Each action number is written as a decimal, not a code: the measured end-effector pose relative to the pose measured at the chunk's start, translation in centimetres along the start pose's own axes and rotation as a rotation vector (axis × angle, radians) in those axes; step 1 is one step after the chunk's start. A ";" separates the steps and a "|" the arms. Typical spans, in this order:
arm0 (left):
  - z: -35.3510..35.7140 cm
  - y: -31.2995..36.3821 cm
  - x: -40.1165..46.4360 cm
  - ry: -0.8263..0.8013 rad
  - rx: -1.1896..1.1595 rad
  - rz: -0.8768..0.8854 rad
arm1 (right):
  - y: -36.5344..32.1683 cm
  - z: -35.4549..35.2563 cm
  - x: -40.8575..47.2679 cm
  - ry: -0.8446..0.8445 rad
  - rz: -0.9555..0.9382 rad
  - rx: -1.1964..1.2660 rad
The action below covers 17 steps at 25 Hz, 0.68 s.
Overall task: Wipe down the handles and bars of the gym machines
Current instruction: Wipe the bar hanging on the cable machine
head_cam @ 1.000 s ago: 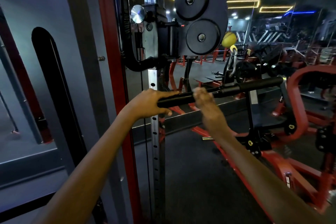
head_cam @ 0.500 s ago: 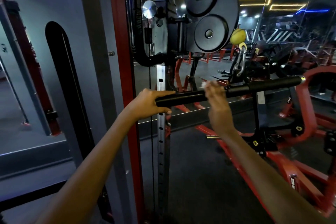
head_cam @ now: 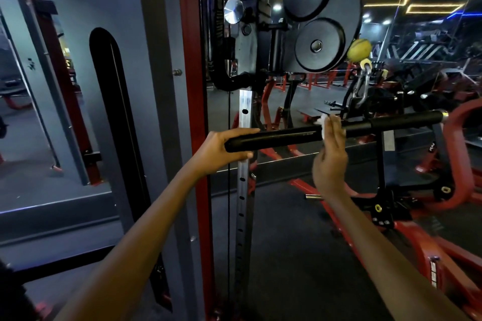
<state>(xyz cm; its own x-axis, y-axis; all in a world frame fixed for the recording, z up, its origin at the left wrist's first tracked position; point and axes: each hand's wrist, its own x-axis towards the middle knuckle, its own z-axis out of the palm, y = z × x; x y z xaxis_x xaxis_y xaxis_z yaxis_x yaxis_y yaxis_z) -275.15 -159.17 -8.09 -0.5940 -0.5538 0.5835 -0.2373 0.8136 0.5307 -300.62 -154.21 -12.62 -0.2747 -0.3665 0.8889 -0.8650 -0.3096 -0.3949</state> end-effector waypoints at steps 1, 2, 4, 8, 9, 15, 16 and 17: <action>0.3 0.2 0.1 0.009 0.005 0.017 | -1.8 0.9 -0.9 -0.018 -0.057 0.003; 0.5 0.6 0.2 0.014 0.020 0.035 | -3.8 1.8 -2.1 -0.063 -0.184 0.006; 0.6 0.8 0.4 0.025 0.039 0.065 | -4.7 2.9 -3.8 -0.163 -0.497 -0.011; 0.5 0.5 0.2 0.017 0.049 0.067 | -0.1 0.8 -2.0 -0.114 -0.282 -0.042; 0.6 0.4 0.2 0.011 0.045 0.064 | -0.2 0.7 -2.2 -0.073 -0.188 -0.015; 0.3 0.4 0.8 -0.012 0.115 0.159 | -4.9 2.6 -3.0 -0.220 -0.812 -0.048; 0.1 0.6 0.9 -0.029 0.109 0.137 | -3.5 1.9 -2.1 -0.194 -0.749 -0.065; -0.1 0.5 0.8 -0.041 0.098 0.106 | -2.0 1.2 -1.4 -0.171 -0.626 -0.061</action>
<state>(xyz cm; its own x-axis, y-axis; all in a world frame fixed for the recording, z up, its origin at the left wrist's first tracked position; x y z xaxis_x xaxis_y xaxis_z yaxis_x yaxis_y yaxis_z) -275.74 -159.20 -7.28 -0.6504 -0.4575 0.6064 -0.2442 0.8819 0.4033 -298.04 -154.13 -13.34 0.3549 -0.2690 0.8953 -0.8634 -0.4617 0.2035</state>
